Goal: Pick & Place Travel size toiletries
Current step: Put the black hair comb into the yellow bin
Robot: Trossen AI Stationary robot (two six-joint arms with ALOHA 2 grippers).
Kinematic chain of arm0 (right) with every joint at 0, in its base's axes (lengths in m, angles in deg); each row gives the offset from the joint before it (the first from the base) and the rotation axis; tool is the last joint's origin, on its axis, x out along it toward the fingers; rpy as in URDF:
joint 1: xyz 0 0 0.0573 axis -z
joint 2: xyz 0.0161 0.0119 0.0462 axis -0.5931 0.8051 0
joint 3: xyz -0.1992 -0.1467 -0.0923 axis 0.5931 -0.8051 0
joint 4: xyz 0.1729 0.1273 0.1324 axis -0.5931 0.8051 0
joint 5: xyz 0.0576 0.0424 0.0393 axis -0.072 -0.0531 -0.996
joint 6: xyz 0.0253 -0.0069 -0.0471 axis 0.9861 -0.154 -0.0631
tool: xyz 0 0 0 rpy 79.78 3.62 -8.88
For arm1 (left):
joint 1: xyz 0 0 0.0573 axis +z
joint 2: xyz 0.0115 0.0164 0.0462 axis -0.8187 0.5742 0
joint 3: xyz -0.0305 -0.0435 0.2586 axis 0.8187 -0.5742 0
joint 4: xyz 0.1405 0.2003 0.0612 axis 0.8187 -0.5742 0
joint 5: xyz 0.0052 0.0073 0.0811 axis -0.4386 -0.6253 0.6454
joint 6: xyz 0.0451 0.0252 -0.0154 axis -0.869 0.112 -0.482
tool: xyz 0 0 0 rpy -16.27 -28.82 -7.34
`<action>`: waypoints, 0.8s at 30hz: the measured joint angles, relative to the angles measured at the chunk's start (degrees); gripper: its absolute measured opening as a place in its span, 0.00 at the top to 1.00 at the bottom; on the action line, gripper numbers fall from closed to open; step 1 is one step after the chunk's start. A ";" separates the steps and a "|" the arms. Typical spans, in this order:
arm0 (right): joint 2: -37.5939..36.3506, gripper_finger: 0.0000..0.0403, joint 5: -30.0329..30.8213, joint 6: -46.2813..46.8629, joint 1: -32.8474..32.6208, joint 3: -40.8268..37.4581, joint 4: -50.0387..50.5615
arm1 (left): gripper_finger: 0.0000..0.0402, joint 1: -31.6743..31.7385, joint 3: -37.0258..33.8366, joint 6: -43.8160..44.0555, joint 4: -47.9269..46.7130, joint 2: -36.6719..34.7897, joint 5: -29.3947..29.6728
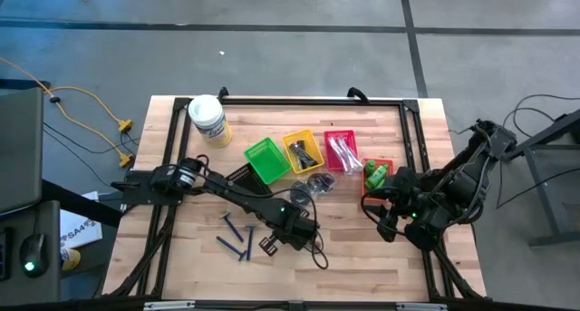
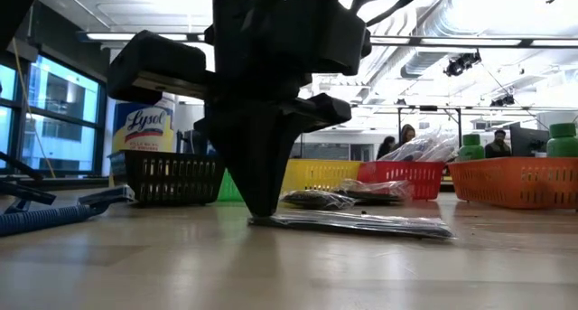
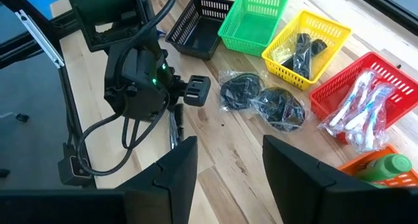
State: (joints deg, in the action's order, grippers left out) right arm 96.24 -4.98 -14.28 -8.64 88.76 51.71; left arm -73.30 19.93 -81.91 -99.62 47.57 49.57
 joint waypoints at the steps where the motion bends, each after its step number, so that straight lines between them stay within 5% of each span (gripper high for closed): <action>1: -0.02 0.59 -0.06 0.00 0.00 0.01 0.00 | 1.00 0.02 0.01 0.02 -0.02 -0.02 0.01; 15: -0.02 0.59 -1.85 -1.27 0.00 0.00 0.10 | 1.00 1.09 7.98 0.00 -11.73 -0.41 5.58; 24: -2.52 0.59 -0.64 -0.34 0.00 -0.01 1.27 | 1.00 7.28 17.95 -0.81 -18.70 -0.54 11.18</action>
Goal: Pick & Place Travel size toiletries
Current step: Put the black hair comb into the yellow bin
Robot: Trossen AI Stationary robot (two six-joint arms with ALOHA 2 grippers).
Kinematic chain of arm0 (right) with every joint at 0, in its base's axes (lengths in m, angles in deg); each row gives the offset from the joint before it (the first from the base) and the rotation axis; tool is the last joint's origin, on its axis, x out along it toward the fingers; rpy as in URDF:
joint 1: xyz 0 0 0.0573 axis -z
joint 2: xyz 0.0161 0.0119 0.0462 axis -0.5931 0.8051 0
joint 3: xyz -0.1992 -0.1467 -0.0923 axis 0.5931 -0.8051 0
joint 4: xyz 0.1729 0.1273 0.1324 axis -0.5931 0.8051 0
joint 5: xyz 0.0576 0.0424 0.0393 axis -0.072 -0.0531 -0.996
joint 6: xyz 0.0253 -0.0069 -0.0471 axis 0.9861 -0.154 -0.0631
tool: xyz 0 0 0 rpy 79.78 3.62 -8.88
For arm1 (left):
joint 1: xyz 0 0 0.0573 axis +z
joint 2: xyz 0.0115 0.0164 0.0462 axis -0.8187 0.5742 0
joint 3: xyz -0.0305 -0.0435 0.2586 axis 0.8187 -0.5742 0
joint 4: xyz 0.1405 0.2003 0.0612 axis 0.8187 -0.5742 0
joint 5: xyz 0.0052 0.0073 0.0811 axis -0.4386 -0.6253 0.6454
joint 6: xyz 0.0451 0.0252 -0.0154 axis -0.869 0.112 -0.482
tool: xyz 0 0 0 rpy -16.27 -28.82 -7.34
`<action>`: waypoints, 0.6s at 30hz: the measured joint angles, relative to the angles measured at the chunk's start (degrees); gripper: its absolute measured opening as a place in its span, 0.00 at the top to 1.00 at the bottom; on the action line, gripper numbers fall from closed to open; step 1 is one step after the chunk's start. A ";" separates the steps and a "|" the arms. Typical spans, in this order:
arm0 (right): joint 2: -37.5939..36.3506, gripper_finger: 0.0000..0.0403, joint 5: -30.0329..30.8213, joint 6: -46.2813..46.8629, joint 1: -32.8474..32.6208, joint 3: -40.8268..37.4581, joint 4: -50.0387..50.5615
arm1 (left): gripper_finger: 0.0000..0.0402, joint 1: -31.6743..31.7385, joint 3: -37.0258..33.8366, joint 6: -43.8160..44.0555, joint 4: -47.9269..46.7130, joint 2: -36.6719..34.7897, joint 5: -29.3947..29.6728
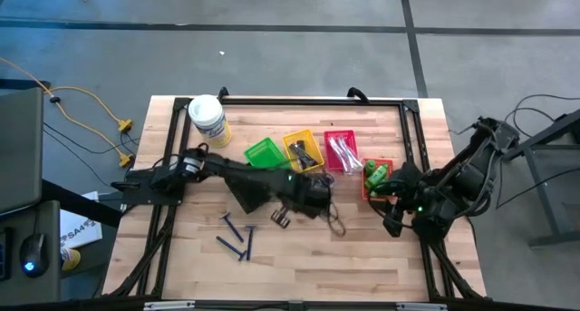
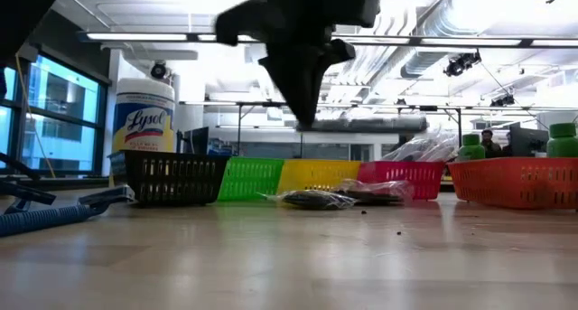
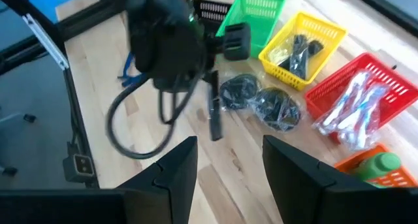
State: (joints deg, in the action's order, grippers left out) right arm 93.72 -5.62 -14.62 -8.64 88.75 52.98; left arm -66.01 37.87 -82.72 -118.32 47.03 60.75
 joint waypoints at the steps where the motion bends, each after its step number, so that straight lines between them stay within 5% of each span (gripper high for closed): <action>1: -0.40 0.59 0.53 0.01 0.00 0.00 0.35 | 1.00 1.00 1.34 -0.02 -0.85 0.00 0.24; 12: -3.53 0.59 6.18 -0.91 0.00 0.00 0.48 | 1.00 14.17 8.42 -9.21 -14.14 -0.11 5.41; 18: -3.90 0.59 8.79 -1.15 0.26 0.00 0.49 | 1.00 21.07 8.41 -15.67 -12.15 -0.11 5.45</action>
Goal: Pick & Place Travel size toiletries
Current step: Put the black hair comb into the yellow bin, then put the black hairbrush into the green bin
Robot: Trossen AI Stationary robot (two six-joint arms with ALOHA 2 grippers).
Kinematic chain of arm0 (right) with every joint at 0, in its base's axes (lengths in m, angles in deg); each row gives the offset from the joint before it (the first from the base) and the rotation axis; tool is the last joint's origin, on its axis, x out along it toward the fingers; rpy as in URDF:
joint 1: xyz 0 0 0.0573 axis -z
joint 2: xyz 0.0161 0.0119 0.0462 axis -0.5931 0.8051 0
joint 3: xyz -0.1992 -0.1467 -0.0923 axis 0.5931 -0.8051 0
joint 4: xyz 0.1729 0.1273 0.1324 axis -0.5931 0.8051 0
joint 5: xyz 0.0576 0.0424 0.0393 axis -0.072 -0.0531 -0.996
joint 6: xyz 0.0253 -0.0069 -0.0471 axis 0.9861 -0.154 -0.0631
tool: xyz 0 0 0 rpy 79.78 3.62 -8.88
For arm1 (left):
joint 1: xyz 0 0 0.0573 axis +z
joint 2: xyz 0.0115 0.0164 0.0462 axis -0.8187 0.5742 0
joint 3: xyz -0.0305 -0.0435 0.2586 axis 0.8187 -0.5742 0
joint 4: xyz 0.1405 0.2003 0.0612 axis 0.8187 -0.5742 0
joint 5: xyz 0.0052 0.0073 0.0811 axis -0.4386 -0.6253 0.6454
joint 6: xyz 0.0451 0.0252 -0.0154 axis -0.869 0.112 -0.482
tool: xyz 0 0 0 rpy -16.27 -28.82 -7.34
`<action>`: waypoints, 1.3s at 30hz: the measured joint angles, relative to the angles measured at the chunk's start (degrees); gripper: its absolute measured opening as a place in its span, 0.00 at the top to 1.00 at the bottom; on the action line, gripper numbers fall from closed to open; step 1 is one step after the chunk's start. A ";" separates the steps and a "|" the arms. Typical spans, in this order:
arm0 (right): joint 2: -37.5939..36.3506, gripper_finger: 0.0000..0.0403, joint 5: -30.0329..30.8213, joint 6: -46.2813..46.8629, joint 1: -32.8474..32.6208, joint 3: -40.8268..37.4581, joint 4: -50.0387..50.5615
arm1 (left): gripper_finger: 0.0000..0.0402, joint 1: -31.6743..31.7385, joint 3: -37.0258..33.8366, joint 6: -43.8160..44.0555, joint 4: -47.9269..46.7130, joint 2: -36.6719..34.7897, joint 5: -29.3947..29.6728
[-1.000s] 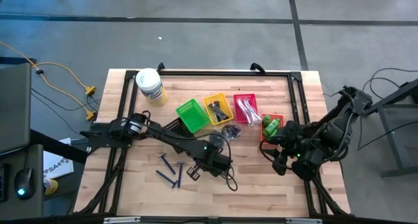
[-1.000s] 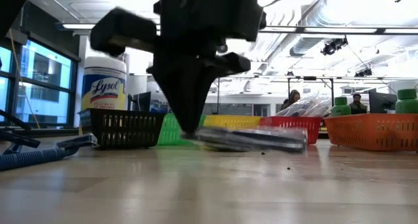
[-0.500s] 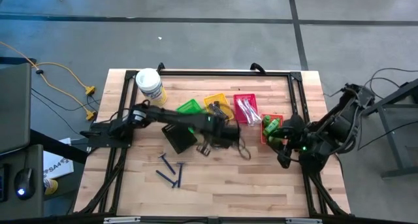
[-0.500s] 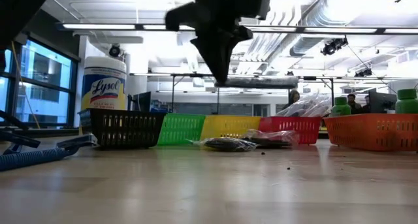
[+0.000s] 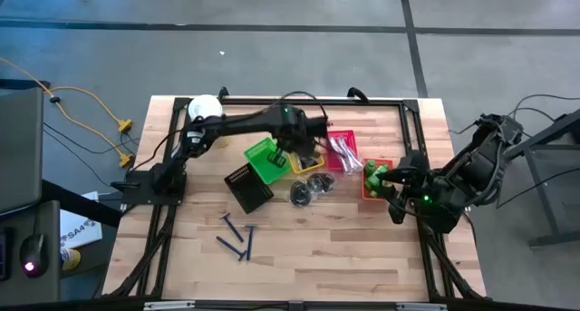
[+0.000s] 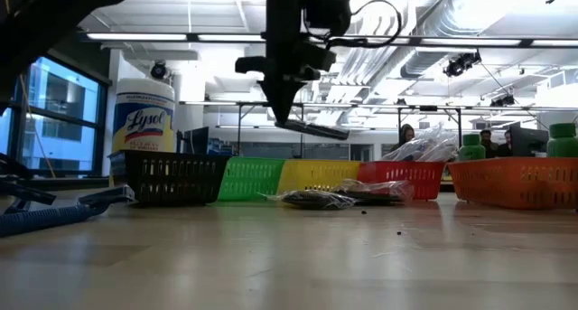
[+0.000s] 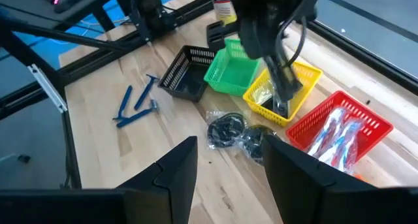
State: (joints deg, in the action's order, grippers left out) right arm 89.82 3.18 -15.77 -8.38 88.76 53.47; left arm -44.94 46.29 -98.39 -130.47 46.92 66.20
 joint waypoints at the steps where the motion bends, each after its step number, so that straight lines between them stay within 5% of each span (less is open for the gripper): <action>1: 0.00 0.59 -0.04 0.00 0.38 0.01 -0.01 | 1.00 0.95 0.00 -1.14 0.30 0.00 -0.02; 12: 0.02 0.59 0.17 -0.70 4.31 0.00 0.01 | 1.00 6.28 -0.90 -14.07 4.57 0.57 -3.02; 29: 0.04 0.59 -0.78 -6.31 6.63 0.01 0.12 | 0.99 4.06 -0.95 -19.11 3.31 3.03 -3.67; 39: 0.04 0.59 -5.42 -8.18 6.63 0.00 0.03 | 0.66 2.52 -0.92 -16.46 11.45 4.44 5.34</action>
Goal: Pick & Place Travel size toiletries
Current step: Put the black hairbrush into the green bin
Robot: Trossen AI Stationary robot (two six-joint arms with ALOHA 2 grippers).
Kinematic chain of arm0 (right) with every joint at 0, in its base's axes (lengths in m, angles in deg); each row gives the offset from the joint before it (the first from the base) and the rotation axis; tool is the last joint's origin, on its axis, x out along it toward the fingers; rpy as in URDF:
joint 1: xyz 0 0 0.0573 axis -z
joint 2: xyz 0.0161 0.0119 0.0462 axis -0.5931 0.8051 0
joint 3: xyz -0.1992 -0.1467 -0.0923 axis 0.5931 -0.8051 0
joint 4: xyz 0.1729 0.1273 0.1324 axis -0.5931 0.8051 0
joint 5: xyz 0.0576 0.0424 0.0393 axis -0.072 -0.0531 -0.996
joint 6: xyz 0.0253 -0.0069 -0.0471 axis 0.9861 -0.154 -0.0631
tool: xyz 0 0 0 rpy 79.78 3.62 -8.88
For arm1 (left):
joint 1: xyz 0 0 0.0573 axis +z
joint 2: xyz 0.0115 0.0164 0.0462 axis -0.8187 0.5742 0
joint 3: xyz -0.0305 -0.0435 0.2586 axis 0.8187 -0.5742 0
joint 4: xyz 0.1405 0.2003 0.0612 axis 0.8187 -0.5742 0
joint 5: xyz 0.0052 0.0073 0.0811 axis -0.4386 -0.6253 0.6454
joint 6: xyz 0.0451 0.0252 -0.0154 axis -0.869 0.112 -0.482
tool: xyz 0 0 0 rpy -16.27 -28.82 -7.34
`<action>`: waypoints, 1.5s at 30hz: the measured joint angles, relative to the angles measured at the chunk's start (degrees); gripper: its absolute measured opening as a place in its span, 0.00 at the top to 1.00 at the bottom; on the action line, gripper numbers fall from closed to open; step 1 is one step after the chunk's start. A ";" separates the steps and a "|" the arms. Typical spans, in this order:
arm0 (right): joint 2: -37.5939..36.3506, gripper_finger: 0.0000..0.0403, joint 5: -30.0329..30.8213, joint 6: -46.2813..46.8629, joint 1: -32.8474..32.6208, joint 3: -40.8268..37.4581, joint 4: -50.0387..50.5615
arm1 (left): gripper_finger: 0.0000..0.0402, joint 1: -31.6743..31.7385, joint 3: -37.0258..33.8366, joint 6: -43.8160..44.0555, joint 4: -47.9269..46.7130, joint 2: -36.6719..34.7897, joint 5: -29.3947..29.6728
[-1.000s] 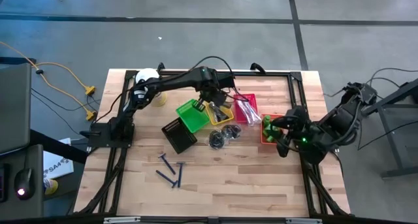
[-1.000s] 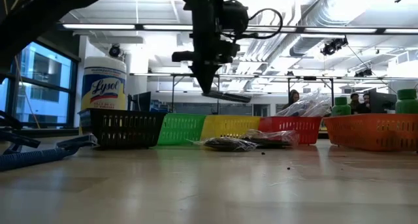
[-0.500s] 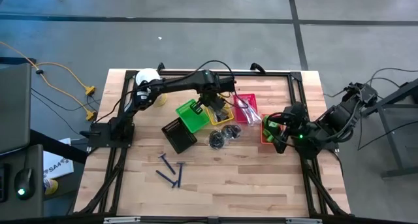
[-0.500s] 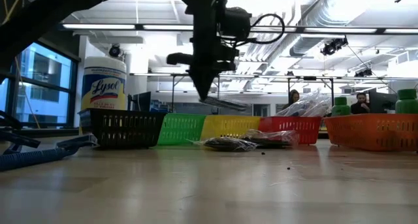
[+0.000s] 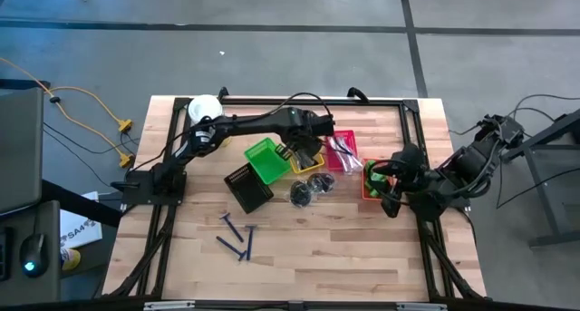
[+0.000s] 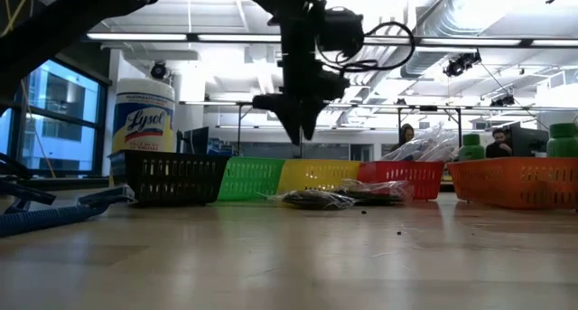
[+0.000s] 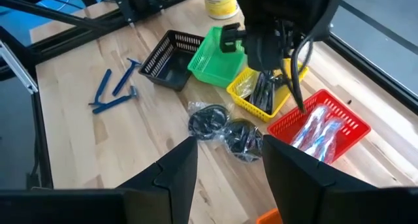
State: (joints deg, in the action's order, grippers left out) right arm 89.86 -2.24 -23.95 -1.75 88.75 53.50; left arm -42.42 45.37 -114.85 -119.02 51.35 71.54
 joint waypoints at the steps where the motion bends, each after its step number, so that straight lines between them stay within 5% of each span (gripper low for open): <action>1: 0.00 0.59 0.00 -0.15 0.00 0.02 0.00 | 0.62 -0.27 0.14 1.21 1.12 0.00 1.81; 8: 0.00 0.59 0.00 -0.16 0.00 0.01 0.03 | 0.50 -2.76 4.13 10.13 -6.06 -0.07 1.67; 18: 0.00 0.59 -1.18 0.36 -1.47 0.01 2.59 | 0.50 -11.38 5.68 36.79 -11.18 -0.09 -15.10; 31: 0.00 0.59 -1.33 -1.07 -2.01 0.00 2.57 | 0.49 -19.78 5.46 32.13 -4.63 5.51 -14.31; 45: 0.00 0.59 -1.49 -0.76 -2.01 0.02 2.47 | 0.28 -20.72 5.56 28.02 -3.79 9.70 -14.61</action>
State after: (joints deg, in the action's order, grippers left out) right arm 89.86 -3.73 -24.71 -3.76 88.77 55.97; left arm -63.14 50.92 -86.83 -122.81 61.06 56.93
